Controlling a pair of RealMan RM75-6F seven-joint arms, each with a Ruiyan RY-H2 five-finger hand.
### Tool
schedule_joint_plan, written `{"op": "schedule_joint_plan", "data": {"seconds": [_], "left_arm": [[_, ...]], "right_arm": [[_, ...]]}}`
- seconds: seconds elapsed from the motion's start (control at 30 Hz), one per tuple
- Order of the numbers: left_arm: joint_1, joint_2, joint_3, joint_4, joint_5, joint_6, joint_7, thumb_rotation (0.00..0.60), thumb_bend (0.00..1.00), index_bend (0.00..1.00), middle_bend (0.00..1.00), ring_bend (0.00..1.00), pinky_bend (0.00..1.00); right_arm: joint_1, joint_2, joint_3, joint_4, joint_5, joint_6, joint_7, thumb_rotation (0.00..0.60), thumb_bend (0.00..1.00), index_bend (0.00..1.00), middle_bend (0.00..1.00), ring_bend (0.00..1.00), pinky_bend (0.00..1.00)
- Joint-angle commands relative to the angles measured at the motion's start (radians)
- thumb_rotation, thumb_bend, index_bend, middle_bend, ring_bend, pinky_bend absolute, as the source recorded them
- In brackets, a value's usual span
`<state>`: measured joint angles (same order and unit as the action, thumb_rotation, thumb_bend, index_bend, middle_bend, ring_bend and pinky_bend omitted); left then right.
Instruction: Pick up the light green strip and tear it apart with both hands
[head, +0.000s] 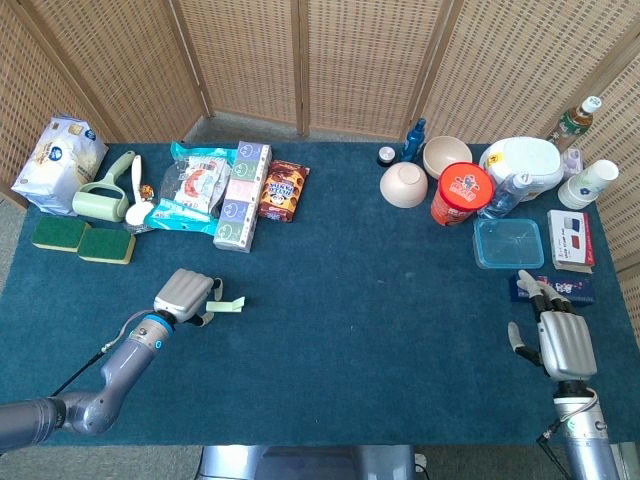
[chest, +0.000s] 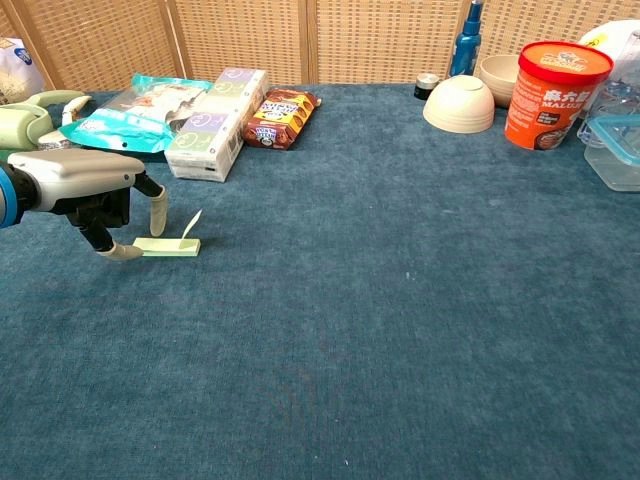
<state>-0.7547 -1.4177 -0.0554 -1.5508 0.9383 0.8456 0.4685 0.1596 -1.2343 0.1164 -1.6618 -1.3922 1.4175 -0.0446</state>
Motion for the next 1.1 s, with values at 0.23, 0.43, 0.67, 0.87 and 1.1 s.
{"op": "schedule_joint_plan", "data": {"seconds": [0.23,0.43,0.67,0.87,1.1], "left_arm": [[-0.008,-0.007,0.007,0.003,-0.013,0.003,0.011,0.6,0.28,0.44,1.0,1.0,1.0],[-0.014,-0.01,0.01,0.006,-0.024,0.007,0.019,0.6,0.28,0.44,1.0,1.0,1.0],[-0.023,-0.015,0.011,0.008,-0.037,0.012,0.033,0.6,0.28,0.44,1.0,1.0,1.0],[-0.027,-0.017,0.017,0.005,-0.046,0.017,0.045,0.6,0.28,0.44,1.0,1.0,1.0],[-0.03,-0.018,0.022,0.003,-0.054,0.022,0.054,0.6,0.28,0.44,1.0,1.0,1.0]], "right_arm": [[-0.002,0.001,0.001,0.005,0.0,0.0,0.006,0.6,0.47,0.05,0.24,0.15,0.24],[-0.005,-0.002,0.0,0.009,0.002,-0.002,0.01,0.6,0.47,0.04,0.24,0.15,0.24],[-0.009,-0.003,0.001,0.011,0.002,0.004,0.015,0.6,0.47,0.04,0.24,0.15,0.24],[-0.014,0.0,0.001,0.011,0.001,0.008,0.02,0.6,0.47,0.04,0.24,0.15,0.24],[-0.019,-0.001,0.0,0.015,-0.001,0.012,0.027,0.6,0.47,0.04,0.24,0.15,0.24]]}}
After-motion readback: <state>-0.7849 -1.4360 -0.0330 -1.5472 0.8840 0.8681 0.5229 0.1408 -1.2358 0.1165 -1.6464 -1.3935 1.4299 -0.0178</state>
